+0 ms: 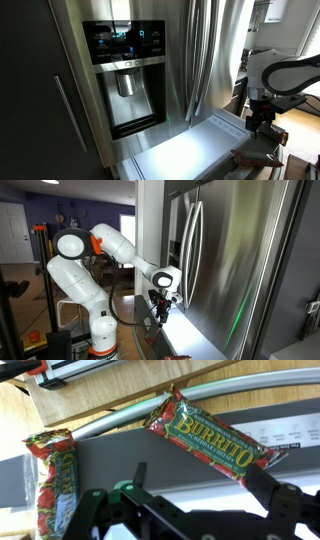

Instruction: Move the candy bars to the far right end

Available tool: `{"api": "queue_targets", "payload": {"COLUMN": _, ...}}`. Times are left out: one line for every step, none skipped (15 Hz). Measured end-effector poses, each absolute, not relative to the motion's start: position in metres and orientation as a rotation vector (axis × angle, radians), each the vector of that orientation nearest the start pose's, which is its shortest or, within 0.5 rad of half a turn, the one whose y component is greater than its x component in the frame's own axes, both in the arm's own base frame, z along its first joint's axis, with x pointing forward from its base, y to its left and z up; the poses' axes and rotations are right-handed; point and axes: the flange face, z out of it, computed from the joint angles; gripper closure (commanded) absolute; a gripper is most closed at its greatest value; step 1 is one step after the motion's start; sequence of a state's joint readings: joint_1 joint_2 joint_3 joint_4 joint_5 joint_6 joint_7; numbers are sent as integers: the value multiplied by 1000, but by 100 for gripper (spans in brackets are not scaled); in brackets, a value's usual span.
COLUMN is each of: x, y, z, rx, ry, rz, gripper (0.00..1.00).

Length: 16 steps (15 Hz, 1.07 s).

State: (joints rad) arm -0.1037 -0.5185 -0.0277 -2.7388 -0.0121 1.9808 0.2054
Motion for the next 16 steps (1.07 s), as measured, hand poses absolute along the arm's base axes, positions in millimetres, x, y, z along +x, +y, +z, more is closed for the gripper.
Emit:
{"api": "queue_targets", "payload": {"x": 329, "y": -47, "z": 369, "rx": -3085, "ry": 549, "rz": 311, "gripper": 0}}
{"api": "queue_targets", "payload": {"x": 329, "y": -50, "z": 377, "rx": -3083, "ry": 576, "rz": 258, "gripper": 0}}
{"api": "queue_targets", "payload": {"x": 327, "y": -52, "z": 382, "rx": -3081, "ry": 589, "rz": 232, "gripper": 0}}
{"api": "queue_targets", "payload": {"x": 325, "y": -52, "z": 385, "rx": -3080, "ry": 594, "rz": 218, "gripper": 0}}
{"api": "queue_targets", "payload": {"x": 324, "y": -52, "z": 385, "rx": -3080, "ry": 596, "rz": 212, "gripper": 0}}
{"api": "queue_targets", "payload": {"x": 324, "y": -52, "z": 384, "rx": -3080, "ry": 597, "rz": 210, "gripper": 0}}
{"api": "queue_targets", "payload": {"x": 323, "y": -52, "z": 383, "rx": -3080, "ry": 598, "rz": 209, "gripper": 0}}
{"api": "queue_targets", "payload": {"x": 323, "y": -52, "z": 383, "rx": -3080, "ry": 598, "rz": 208, "gripper": 0}}
{"api": "queue_targets", "payload": {"x": 324, "y": -52, "z": 384, "rx": -3080, "ry": 598, "rz": 207, "gripper": 0}}
{"api": "queue_targets", "payload": {"x": 325, "y": -52, "z": 385, "rx": -3081, "ry": 594, "rz": 203, "gripper": 0}}
{"api": "queue_targets", "payload": {"x": 326, "y": -54, "z": 390, "rx": -3086, "ry": 590, "rz": 198, "gripper": 0}}
{"api": "queue_targets", "payload": {"x": 326, "y": -59, "z": 397, "rx": -3094, "ry": 579, "rz": 203, "gripper": 0}}
{"api": "queue_targets", "payload": {"x": 325, "y": -68, "z": 407, "rx": -3099, "ry": 567, "rz": 225, "gripper": 0}}
{"api": "queue_targets", "payload": {"x": 323, "y": -80, "z": 419, "rx": -3099, "ry": 548, "rz": 247, "gripper": 0}}
{"api": "queue_targets", "payload": {"x": 320, "y": -94, "z": 433, "rx": -3094, "ry": 514, "rz": 270, "gripper": 0}}
{"api": "queue_targets", "payload": {"x": 316, "y": -108, "z": 446, "rx": -3089, "ry": 475, "rz": 293, "gripper": 0}}
